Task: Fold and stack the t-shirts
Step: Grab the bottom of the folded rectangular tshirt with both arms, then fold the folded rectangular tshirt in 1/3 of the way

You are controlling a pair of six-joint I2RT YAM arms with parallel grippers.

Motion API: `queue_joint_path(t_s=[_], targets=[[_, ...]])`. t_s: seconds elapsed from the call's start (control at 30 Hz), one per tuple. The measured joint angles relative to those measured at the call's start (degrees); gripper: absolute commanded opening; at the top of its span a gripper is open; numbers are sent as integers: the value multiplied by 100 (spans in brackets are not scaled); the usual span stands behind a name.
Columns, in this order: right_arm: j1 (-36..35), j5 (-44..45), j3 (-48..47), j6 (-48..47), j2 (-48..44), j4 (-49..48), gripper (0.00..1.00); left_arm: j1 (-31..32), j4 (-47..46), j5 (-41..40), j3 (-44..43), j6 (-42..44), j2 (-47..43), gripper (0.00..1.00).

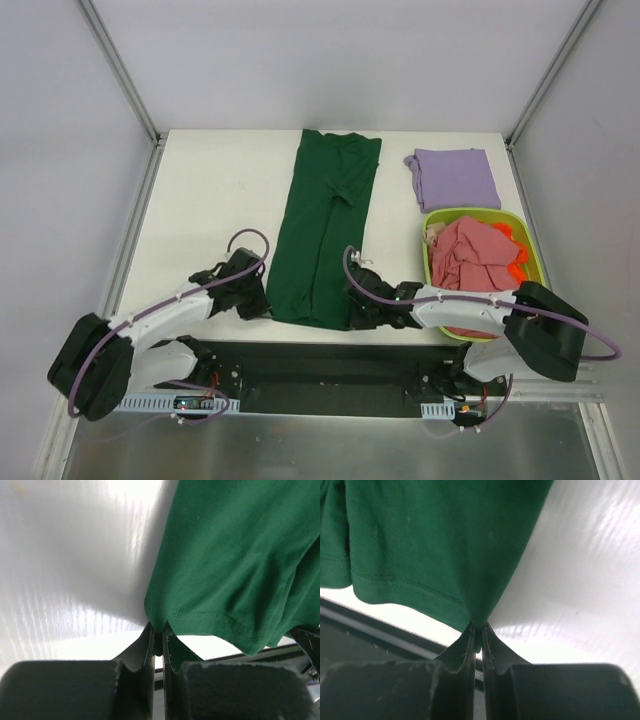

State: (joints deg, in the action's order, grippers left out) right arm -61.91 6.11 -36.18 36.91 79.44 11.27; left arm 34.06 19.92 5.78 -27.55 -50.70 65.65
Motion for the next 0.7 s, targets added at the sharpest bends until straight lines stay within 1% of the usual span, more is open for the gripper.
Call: queue_joint_path(t_s=[0.13, 0.23, 0.33, 0.43, 0.57, 0.7], targets=[[-227, -393, 109, -2, -129, -15, 7, 2, 74, 157, 557, -85, -1067, 0], [-413, -813, 184, -13, -306, -17, 6, 2, 190, 374, 929, -151, -2076, 0], [-516, -1244, 192, -46, -496, -48, 5, 2, 271, 651, 1102, -249, -2931, 0], [-540, -1532, 192, -76, -680, -83, 5, 2, 315, 833, 1141, -319, -3578, 0], [-520, -1596, 192, -184, -929, -35, 5, 2, 315, 876, 1110, -372, -3960, 0], [-236, -1558, 190, -350, -1158, 164, 5, 2, 350, 595, 728, -256, -3641, 0]])
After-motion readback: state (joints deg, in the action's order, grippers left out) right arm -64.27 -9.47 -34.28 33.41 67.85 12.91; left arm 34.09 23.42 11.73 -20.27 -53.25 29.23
